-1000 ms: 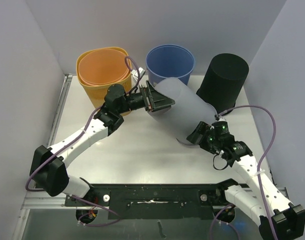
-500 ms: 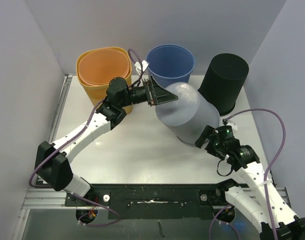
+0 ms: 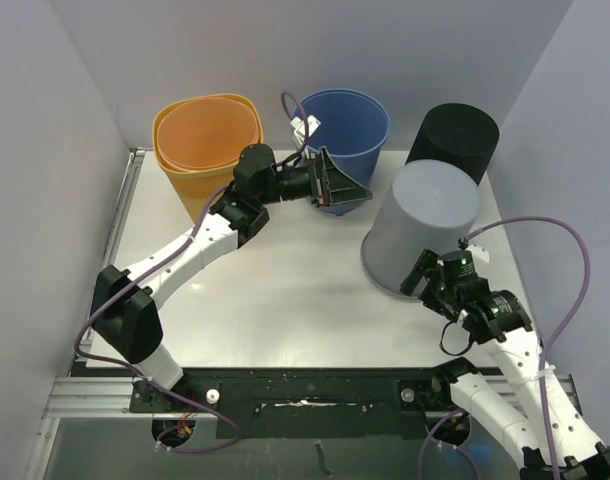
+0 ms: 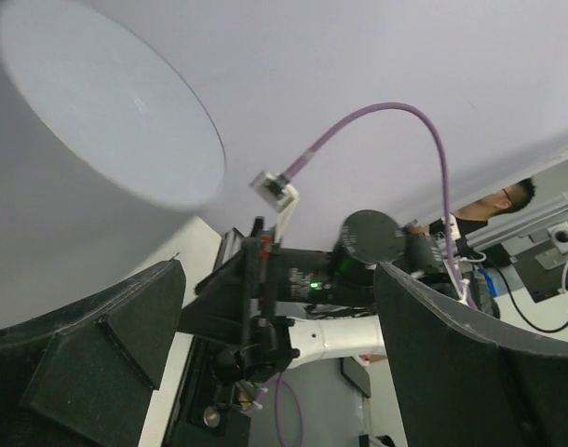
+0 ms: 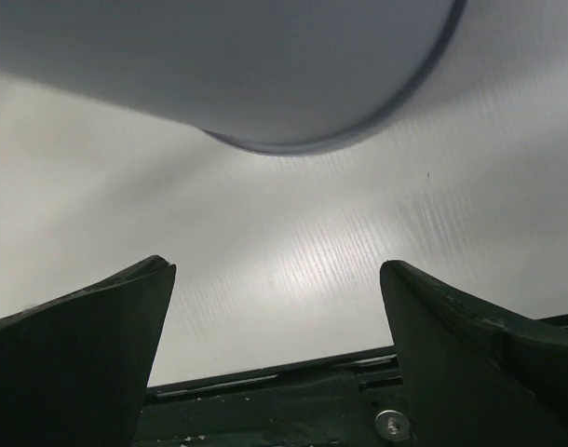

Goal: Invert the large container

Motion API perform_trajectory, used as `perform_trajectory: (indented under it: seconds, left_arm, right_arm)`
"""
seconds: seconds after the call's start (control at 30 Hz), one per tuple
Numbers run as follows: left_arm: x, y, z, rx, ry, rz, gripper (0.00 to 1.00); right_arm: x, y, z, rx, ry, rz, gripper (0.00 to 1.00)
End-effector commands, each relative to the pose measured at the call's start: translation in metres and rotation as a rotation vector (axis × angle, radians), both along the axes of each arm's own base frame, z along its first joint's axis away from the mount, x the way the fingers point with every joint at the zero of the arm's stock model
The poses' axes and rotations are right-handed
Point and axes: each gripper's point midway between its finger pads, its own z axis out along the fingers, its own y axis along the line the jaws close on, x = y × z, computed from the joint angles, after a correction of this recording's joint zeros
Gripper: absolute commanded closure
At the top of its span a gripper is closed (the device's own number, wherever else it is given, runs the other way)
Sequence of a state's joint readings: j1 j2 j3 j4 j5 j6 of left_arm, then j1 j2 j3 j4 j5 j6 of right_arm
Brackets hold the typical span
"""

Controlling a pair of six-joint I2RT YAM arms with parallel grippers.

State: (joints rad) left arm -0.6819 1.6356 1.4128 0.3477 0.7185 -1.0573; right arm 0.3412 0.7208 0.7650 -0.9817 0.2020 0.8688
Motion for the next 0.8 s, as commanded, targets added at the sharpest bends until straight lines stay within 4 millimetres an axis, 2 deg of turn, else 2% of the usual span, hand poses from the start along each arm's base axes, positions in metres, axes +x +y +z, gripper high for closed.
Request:
perform_trajectory:
  seconds: [0.0, 0.07, 0.13, 0.23, 0.33, 0.43, 0.5, 0.57, 0.67, 0.77]
  left_arm:
    - [0.012, 0.015, 0.029, -0.004, -0.139, 0.060, 0.17]
    - [0.020, 0.024, 0.024, 0.015, -0.134, 0.093, 0.17]
    - [0.030, 0.039, 0.016, 0.033, -0.122, 0.141, 0.17]
    - [0.039, 0.055, -0.002, 0.074, -0.090, 0.199, 0.17]
    - [0.043, 0.056, -0.023, 0.149, -0.076, 0.242, 0.17]
    - [0.038, 0.045, -0.039, 0.190, -0.070, 0.234, 0.17]
    - [0.034, 0.040, -0.050, 0.210, -0.053, 0.227, 0.17]
    - [0.032, 0.044, -0.058, 0.230, -0.036, 0.239, 0.17]
    - [0.032, 0.067, -0.069, 0.281, -0.021, 0.306, 0.17]
    - [0.032, 0.099, -0.081, 0.322, 0.013, 0.377, 0.16]
  right_arm:
    - [0.017, -0.008, 0.061, -0.018, -0.167, -0.025, 0.02]
    - [0.021, -0.011, 0.084, -0.037, -0.212, -0.012, 0.02]
    - [0.023, -0.020, 0.116, -0.087, -0.267, -0.013, 0.01]
    - [0.029, -0.030, 0.156, -0.162, -0.343, 0.011, 0.02]
    - [0.046, -0.018, 0.191, -0.184, -0.431, 0.111, 0.02]
    - [0.067, 0.011, 0.224, -0.127, -0.550, 0.242, 0.03]
    - [0.081, 0.037, 0.240, -0.059, -0.625, 0.337, 0.02]
    - [0.095, 0.068, 0.252, 0.046, -0.683, 0.427, 0.02]
    - [0.115, 0.108, 0.265, 0.169, -0.742, 0.508, 0.01]
    - [0.126, 0.151, 0.258, 0.187, -0.729, 0.585, 0.01]
